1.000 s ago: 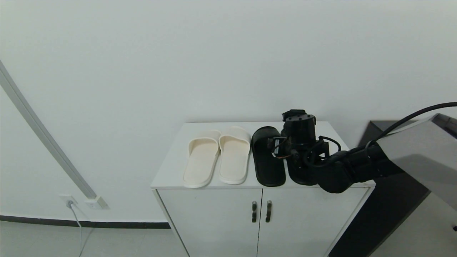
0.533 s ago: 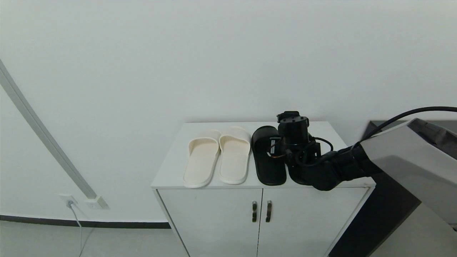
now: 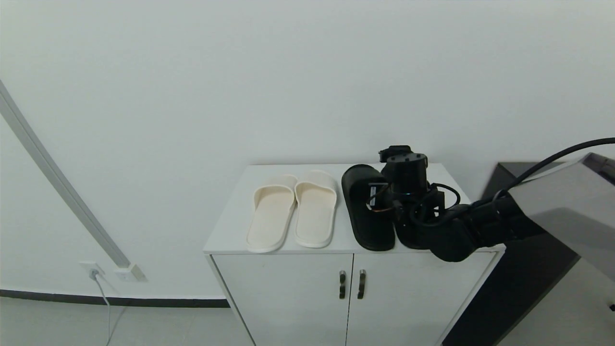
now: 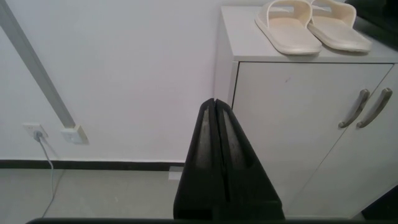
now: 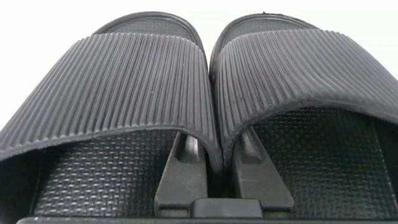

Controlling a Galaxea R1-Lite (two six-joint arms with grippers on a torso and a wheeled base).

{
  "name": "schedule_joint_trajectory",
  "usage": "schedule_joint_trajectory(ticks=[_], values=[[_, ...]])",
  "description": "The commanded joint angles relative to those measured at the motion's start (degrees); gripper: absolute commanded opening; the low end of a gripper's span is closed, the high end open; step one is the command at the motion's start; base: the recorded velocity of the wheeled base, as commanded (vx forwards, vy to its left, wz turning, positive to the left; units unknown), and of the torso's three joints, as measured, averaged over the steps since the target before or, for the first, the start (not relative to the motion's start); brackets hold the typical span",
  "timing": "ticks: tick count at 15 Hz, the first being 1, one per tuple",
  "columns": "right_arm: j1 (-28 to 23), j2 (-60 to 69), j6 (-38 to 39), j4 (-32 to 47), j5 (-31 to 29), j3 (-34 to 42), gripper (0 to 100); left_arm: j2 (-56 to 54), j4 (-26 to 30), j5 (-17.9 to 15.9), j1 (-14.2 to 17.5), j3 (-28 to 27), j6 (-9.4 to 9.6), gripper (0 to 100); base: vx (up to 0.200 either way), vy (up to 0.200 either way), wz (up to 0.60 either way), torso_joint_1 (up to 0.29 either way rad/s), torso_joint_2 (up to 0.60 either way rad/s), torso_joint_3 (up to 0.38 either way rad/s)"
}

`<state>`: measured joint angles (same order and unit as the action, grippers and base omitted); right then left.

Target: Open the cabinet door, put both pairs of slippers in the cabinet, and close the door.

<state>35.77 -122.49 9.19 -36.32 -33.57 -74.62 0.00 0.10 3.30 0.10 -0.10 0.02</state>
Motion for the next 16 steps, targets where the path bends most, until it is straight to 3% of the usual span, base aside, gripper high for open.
schedule_joint_trajectory(ticks=[1,4,7,10,14,16], values=[[1.2,8.1,-2.2,-3.0,0.3,6.5,0,0.0,0.0,0.0,0.0,0.0,0.06,0,0.0,0.0,0.0,0.0,0.0,0.0],[5.7,16.8,-3.5,-4.0,6.5,16.3,0,0.0,0.0,-0.1,0.0,0.0,0.06,0,0.0,0.0,0.0,0.0,0.0,0.0],[9.6,25.6,-3.6,-3.9,19.9,25.3,0,0.0,0.0,-0.1,0.1,0.0,-0.02,0,0.0,0.0,0.0,0.0,0.0,0.0],[9.9,32.1,-3.7,-3.4,32.0,32.7,0,0.0,0.0,-0.1,0.0,0.0,-0.02,0,0.0,0.0,0.0,0.0,0.0,0.0],[10.0,34.7,-6.8,-2.5,35.9,37.0,0,0.0,0.0,-0.1,0.0,0.0,-0.11,0,0.0,0.0,0.0,0.0,0.0,0.0],[10.9,34.6,-7.2,-2.6,35.9,37.3,0,0.0,0.0,-0.1,0.1,0.0,-0.11,0,-0.2,0.0,0.0,-0.002,0.01,0.0]])
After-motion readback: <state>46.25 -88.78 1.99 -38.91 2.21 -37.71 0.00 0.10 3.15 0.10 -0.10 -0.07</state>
